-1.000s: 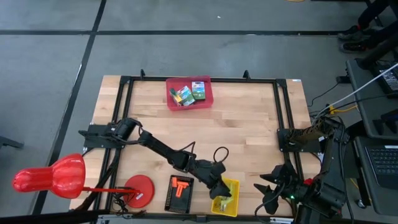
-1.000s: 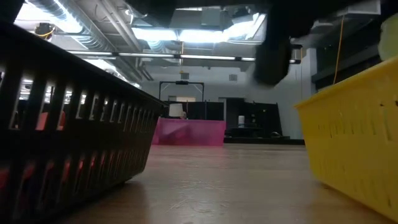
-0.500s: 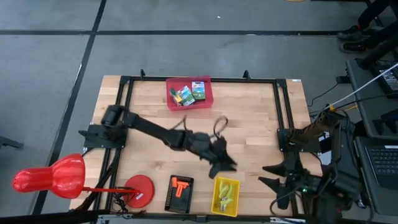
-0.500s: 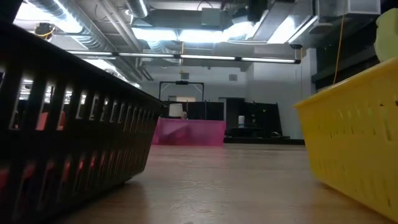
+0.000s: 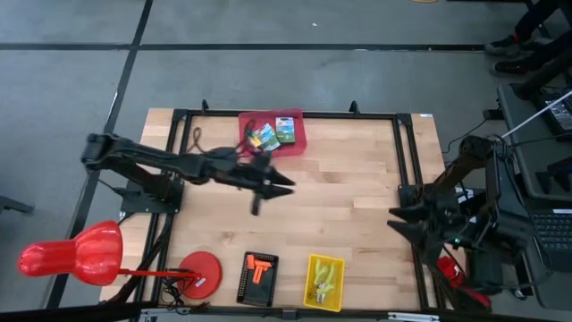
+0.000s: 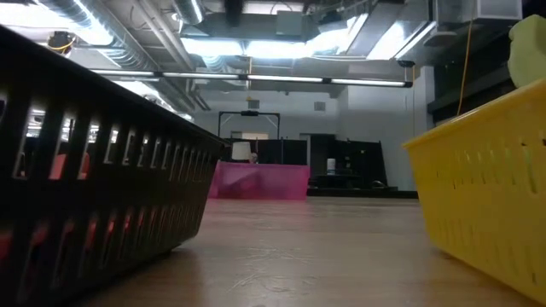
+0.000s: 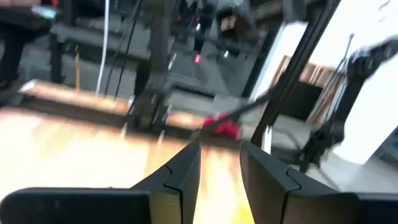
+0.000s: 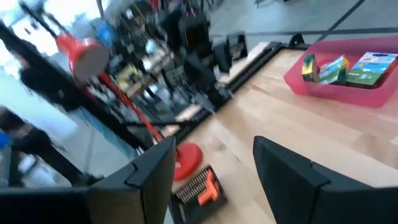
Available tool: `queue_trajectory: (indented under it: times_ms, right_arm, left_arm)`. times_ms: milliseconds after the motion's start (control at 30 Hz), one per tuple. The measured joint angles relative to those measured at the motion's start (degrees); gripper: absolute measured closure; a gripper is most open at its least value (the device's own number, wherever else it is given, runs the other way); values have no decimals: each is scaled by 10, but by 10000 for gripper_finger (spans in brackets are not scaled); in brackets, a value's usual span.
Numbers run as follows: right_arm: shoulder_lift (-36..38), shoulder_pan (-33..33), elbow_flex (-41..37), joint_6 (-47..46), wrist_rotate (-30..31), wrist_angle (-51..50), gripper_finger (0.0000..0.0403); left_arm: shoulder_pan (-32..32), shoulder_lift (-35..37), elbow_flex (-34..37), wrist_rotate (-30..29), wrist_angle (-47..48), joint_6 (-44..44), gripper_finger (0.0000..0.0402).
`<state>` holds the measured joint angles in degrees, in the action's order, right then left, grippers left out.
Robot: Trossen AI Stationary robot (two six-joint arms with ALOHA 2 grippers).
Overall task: Pick & Place School Supplies
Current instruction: Return to Home Position
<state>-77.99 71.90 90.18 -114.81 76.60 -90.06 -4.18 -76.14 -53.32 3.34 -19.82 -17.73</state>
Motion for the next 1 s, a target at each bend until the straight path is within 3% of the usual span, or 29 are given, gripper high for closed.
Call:
queue_trajectory:
  times_ms: [133,367,567,733,1000]
  right_arm:
    - [23,-5,-36,-42,30,0,184]
    - [24,-46,-36,-30,59,3,184]
    - [40,-78,-36,-3,65,0,184]
    - [56,-87,-36,14,112,0,184]
    - [61,-104,-36,26,134,7,184]
  left_arm:
    - [7,117,131,-9,-23,4,298]
    - [7,294,365,-43,-128,-18,300]
    - [15,362,463,-37,-132,-9,300]
    - [42,405,522,5,-161,-15,300]
    - [77,491,528,85,-29,-1,300]
